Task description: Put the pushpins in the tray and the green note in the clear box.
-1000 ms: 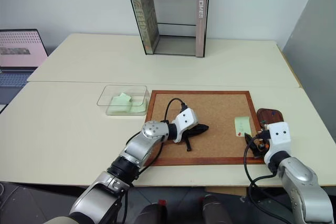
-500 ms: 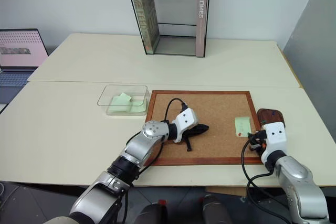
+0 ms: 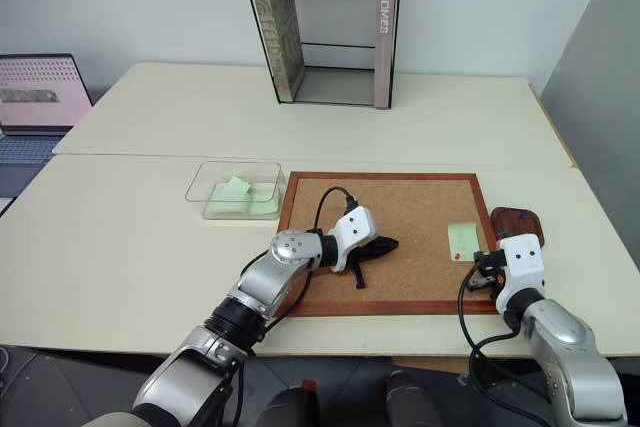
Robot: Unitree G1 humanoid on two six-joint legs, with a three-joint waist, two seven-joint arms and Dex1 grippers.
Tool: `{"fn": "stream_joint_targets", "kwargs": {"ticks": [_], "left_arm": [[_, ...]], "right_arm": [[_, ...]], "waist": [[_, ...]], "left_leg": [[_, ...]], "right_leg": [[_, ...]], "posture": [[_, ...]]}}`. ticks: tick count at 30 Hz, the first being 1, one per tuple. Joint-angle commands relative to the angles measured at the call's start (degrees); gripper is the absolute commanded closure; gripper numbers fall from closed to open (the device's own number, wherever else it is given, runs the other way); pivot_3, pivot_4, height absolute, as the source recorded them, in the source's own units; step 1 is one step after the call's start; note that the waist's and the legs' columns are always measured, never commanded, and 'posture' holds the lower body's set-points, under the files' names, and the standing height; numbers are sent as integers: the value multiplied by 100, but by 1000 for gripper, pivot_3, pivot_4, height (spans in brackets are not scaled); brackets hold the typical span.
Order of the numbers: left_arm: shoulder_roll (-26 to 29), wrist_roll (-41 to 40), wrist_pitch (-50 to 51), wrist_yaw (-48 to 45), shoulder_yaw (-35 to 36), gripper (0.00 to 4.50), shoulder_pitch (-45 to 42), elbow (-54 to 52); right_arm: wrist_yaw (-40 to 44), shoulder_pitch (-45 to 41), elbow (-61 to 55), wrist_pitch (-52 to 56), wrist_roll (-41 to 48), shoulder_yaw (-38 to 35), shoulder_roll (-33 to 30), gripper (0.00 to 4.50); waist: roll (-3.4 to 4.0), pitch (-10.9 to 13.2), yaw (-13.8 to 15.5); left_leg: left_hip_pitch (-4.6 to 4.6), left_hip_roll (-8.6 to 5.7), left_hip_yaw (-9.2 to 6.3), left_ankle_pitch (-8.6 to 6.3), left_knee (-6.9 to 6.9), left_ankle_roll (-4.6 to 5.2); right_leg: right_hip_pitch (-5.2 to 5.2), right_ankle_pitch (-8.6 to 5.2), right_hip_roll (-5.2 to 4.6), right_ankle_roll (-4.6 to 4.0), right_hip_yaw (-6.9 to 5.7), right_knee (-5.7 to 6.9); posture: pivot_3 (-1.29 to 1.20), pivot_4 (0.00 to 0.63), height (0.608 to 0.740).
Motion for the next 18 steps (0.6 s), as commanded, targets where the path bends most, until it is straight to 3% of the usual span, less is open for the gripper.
{"fn": "stream_joint_targets", "kwargs": {"ticks": [1,10,18], "left_arm": [[54,195,54,13,-102,4500,58,198],[59,211,40,2,-104,4500,67,193],[25,221,35,5,-115,4500,29,228]], "right_arm": [[59,-37,-605,-286,175,-315,-43,4493],[-76,-172,-616,-262,204,-535,-64,4493],[-154,-1037,887,41,-56,-788,-723,4493]], "waist": [[0,0,0],[-1,0,-1],[-2,1,-4]], "left_leg": [[0,0,0,0,0,0],[2,1,0,0,0,0],[5,1,5,0,2,1]], "right_leg": [[0,0,0,0,0,1],[0,0,0,0,-1,0],[2,0,0,0,1,-1]], "posture": [[0,150,740],[0,150,740],[0,150,740]]}}
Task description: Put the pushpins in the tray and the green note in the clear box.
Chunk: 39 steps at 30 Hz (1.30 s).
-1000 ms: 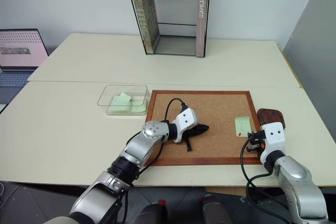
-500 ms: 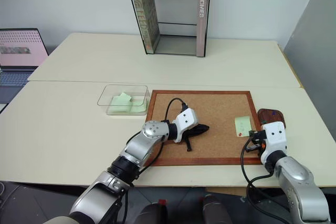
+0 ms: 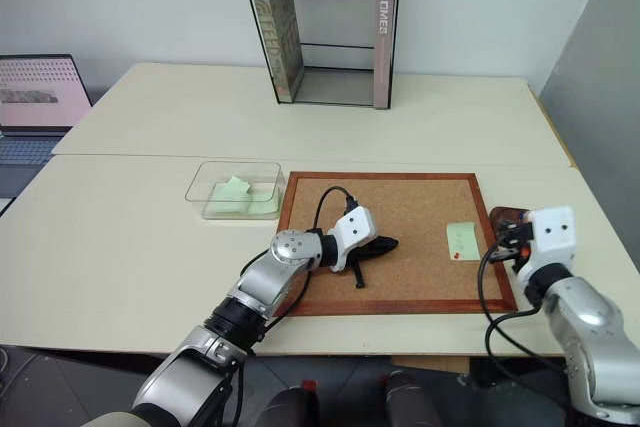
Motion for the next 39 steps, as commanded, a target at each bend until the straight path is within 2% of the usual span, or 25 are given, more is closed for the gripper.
{"fn": "stream_joint_targets", "kwargs": {"ticks": [1,8,10,11,13,17,23,31,39], "left_arm": [[10,184,88,11,-115,4500,35,198],[-8,197,91,40,-109,4500,56,175],[-2,199,100,45,-107,4500,78,151],[-2,200,106,48,-107,4500,86,140],[-4,200,114,53,-107,4500,94,130],[2,201,119,49,-110,4500,102,116],[7,204,110,42,-116,4500,98,115],[3,208,63,28,-115,4500,67,192],[-25,215,27,32,-113,4500,40,256]], "right_arm": [[25,-448,758,12,-175,-103,-333,4493],[252,-1149,2000,-168,-444,265,-623,4493],[296,-1257,2194,-194,-484,344,-646,4052],[323,-1293,2260,-205,-497,378,-655,4051],[343,-1349,2339,-230,-530,427,-654,3535],[295,-1462,2380,-336,-590,423,-618,2799],[309,-1414,1851,-515,-427,85,-661,1455],[498,-770,597,-309,26,-339,-579,1455],[910,604,-871,-284,304,441,-287,1455]], "waist": [[1,-1,1],[1,0,3],[1,0,3],[1,0,3],[1,0,3],[1,0,1],[1,0,1],[1,0,4],[1,-1,0]], "left_leg": [[0,0,0,0,-1,0],[0,-3,0,0,-2,0],[1,-3,-3,0,-2,0],[0,-4,-3,0,-2,0],[-1,-4,-3,0,-1,0],[0,-4,-2,0,-1,0],[-1,-4,-2,0,-1,0],[-1,-4,-5,0,-1,0],[1,-2,-8,0,-2,0]], "right_leg": [[0,0,0,0,1,0],[4,0,0,0,2,0],[5,0,0,0,1,0],[4,1,0,1,2,1],[5,1,0,1,2,1],[5,1,0,2,2,2],[5,2,0,3,3,2],[6,2,0,3,2,1],[6,0,1,1,-1,0]], "posture": [[0,150,740],[0,150,740],[0,150,740],[0,150,740],[0,150,740],[0,150,740],[0,150,740],[0,150,740],[0,150,740]]}}
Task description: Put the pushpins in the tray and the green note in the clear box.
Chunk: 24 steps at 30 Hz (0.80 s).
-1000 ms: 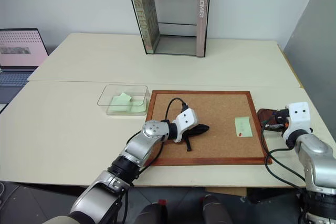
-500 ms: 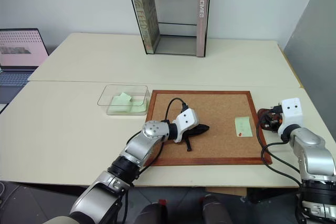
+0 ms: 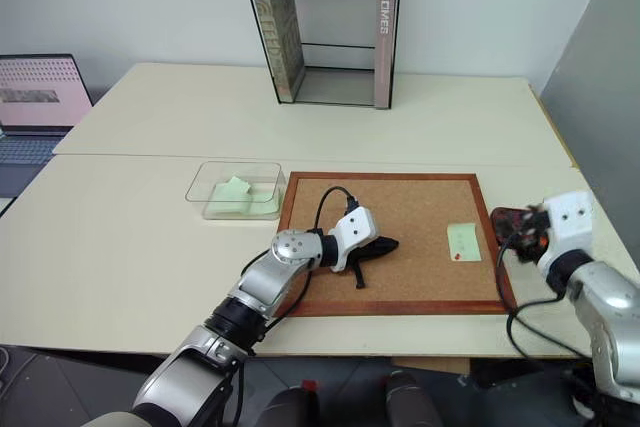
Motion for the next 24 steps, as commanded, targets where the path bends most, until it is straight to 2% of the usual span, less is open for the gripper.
{"fn": "stream_joint_targets", "kwargs": {"ticks": [1,7,17,20,24], "left_arm": [[-8,191,52,52,-114,4500,46,232],[-20,190,44,65,-125,4500,36,255],[-6,195,67,86,-113,4500,49,225],[-5,194,70,93,-113,4500,50,219],[0,191,63,92,-112,4500,51,224]], "right_arm": [[0,271,-531,-48,84,344,211,1455],[-226,247,-241,-179,-139,741,522,1455],[-298,20,482,-480,-416,862,661,1455],[-294,0,587,-533,-455,855,673,1888],[-279,28,601,-560,-471,841,680,2733]], "waist": [[0,0,-1],[-3,1,-3],[-3,1,8],[-2,1,8],[-2,1,8]], "left_leg": [[1,1,1,0,2,0],[3,3,7,2,5,3],[0,2,7,2,2,3],[0,2,8,2,4,3],[-1,2,7,2,3,3]], "right_leg": [[0,0,0,0,1,0],[-3,-1,-1,0,2,-5],[-3,-1,-2,-1,1,-7],[-4,-1,-2,-1,2,-8],[-3,-1,-2,0,1,-7]], "posture": [[0,150,740],[0,150,740],[0,150,740],[0,150,740],[0,150,740]]}}
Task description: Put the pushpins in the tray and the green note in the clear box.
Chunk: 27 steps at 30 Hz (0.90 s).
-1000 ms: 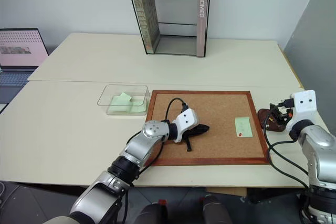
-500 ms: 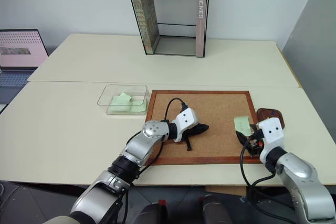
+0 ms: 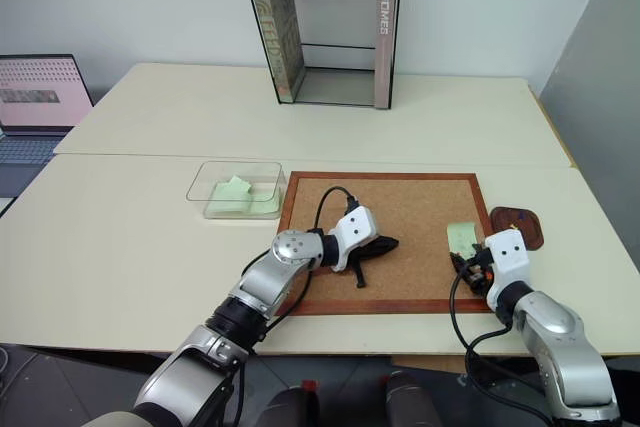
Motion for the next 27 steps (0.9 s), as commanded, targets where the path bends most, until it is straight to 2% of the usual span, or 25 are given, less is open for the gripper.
{"fn": "stream_joint_targets", "kwargs": {"ticks": [1,9,16,27], "left_arm": [[27,190,88,18,-113,4500,63,176],[22,188,83,13,-124,4500,69,176],[43,191,86,6,-118,4500,97,144],[-7,34,-7,-56,-16,4500,41,86]], "right_arm": [[-16,-8,-91,-147,-20,-88,-5,2938],[22,85,-253,-124,16,-119,-27,4467],[198,34,-917,18,210,-254,-241,4488],[221,-606,-1621,629,631,-350,-556,4488]], "waist": [[0,0,0],[0,0,0],[1,1,4],[-3,2,-5]], "left_leg": [[0,0,0,0,0,0],[-1,0,0,0,0,0],[-8,-2,-3,-1,-3,-1],[-8,-1,0,0,-2,-1]], "right_leg": [[0,0,0,0,0,0],[0,0,0,0,1,-1],[-5,0,0,0,0,0],[-8,0,0,0,1,0]], "posture": [[0,150,740],[0,150,740],[0,150,740],[0,150,740]]}}
